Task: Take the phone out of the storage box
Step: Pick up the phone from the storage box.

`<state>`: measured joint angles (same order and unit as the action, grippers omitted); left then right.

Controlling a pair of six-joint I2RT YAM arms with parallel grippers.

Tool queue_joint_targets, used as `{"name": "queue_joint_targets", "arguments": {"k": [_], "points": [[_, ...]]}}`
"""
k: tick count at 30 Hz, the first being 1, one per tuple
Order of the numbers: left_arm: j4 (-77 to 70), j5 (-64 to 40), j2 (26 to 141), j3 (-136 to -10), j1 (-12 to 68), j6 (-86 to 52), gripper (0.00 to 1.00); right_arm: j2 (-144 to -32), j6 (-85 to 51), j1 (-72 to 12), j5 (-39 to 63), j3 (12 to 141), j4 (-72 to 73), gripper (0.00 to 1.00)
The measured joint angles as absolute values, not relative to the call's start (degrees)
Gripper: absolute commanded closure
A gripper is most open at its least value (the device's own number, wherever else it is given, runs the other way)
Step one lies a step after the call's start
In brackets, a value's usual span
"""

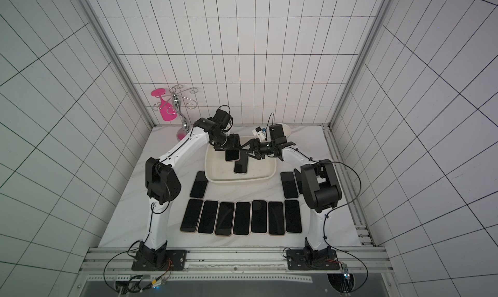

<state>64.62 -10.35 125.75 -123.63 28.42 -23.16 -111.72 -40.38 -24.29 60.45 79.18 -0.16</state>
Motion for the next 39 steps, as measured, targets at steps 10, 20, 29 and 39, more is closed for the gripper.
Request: {"name": "queue_joint_targets", "arguments": {"k": [10, 20, 29, 39], "points": [[63.20, -11.84, 125.54, -122.65, 27.79, -24.18, 0.54, -113.12, -41.01, -26.76, 60.80, 79.09, 0.27, 0.44], [61.12, -14.15, 124.66, -119.81, 27.62, -25.04, 0.57, -113.27, -40.97, -27.38, 60.93, 78.37, 0.58, 0.48], [61.10, -15.51, 121.21, -116.40, 27.73, -23.33, 0.60, -112.68, -37.67, -26.44, 61.78, 77.73, -3.46, 0.45], [60.27, -16.97, 115.42, -106.24, 27.79, -16.64, 0.61, -104.38, -33.26, -16.36, 62.11, 76.18, -11.64, 0.46]]}}
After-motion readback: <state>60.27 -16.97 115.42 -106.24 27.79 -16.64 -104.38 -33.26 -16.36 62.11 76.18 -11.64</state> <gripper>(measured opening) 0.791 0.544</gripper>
